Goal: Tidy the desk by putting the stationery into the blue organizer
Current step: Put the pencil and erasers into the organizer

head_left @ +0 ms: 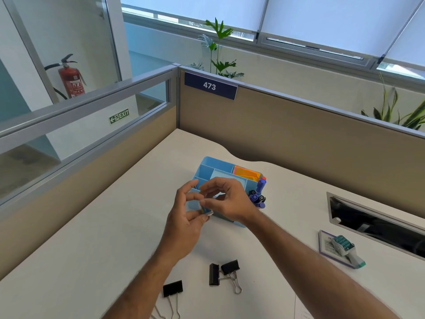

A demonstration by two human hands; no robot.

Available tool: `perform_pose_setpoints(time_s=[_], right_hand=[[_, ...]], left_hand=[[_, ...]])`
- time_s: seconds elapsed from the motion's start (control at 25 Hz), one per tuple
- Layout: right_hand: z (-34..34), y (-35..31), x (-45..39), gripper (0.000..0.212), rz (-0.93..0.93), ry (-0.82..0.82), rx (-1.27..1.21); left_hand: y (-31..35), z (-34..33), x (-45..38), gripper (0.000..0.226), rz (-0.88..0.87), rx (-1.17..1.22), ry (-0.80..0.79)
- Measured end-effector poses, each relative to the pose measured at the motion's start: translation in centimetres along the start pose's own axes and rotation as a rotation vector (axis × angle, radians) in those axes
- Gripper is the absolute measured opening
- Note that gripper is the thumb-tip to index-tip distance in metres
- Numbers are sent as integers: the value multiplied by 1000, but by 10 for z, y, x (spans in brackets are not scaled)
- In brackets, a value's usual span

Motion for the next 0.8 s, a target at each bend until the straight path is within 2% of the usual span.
perform_pose_setpoints(time_s=[0.2, 0.32, 0.4, 0.48, 0.52, 0.64, 0.8], right_hand=[[1, 3, -2, 23, -57, -20, 20], [10, -3, -10, 17, -61, 122, 81], [18, -5, -19, 13, -49, 263, 117], [25, -4, -31, 9, -59, 369, 179], [28, -4, -37, 7, -66, 398, 226], [25, -2, -53, 7, -69, 373, 361], [9, 5, -66, 13, -31, 255, 566]], left_hand=[[-7, 2, -6, 83, -52, -66, 52], [-23, 15, -12, 84, 6, -179, 135], [-40, 31, -14, 78, 16, -362, 139], [-62, 51, -16, 72, 10, -652, 84], [-75, 60, -16, 76, 17, -820, 34], [-106, 81, -14, 100, 44, -1237, -115], [-114, 82, -9, 104, -33, -1305, -122]])
Point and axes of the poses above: each hand's wrist, its own x-axis away from the middle knuckle, its own z-axis out of the back of the hand, y = z × x, the point moved 6 cm from there along -x, towards the middle knuckle, and after that the axes turned 5 degrees about y, right-handed, at the moved point
